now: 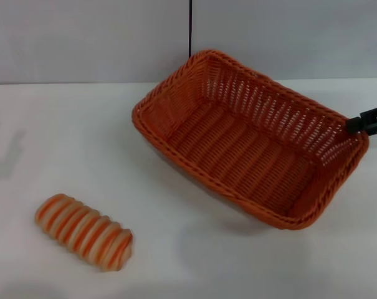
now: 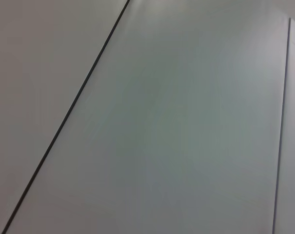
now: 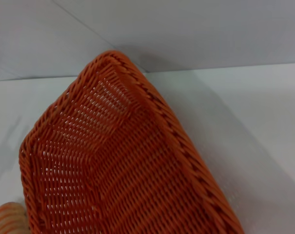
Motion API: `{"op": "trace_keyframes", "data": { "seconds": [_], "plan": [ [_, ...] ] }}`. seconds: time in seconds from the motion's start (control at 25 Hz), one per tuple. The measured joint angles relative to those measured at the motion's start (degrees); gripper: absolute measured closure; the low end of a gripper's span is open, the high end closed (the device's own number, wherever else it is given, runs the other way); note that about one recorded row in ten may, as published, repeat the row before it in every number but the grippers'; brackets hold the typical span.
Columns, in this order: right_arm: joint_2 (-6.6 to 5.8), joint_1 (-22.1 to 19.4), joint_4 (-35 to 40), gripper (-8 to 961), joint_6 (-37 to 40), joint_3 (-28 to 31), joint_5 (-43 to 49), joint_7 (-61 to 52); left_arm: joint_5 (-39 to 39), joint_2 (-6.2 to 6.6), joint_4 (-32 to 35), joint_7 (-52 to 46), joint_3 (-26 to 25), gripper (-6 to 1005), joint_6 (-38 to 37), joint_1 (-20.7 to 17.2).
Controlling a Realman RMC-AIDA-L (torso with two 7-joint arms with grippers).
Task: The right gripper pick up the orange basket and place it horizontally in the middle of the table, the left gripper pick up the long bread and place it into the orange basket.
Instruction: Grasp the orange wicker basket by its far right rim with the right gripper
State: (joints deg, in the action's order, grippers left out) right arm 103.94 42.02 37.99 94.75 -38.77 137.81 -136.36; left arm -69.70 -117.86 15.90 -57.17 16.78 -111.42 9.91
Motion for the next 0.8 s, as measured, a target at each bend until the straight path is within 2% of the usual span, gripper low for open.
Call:
{"op": "trace_keyframes", "data": {
  "seconds": [0.4, 0.8],
  "plan": [
    [0.39, 1.7, -2.5, 398, -3.2, -1.5, 2.6, -0.8, 0.0, 0.00, 0.0, -0.3, 0.0, 416, -0.1, 0.1],
    [1.90, 1.9, -2.6, 430, -4.8, -1.5, 2.8, -0.9, 0.0, 0.00, 0.0, -0.3, 0.0, 419, 0.0, 0.1]
  ]
}}
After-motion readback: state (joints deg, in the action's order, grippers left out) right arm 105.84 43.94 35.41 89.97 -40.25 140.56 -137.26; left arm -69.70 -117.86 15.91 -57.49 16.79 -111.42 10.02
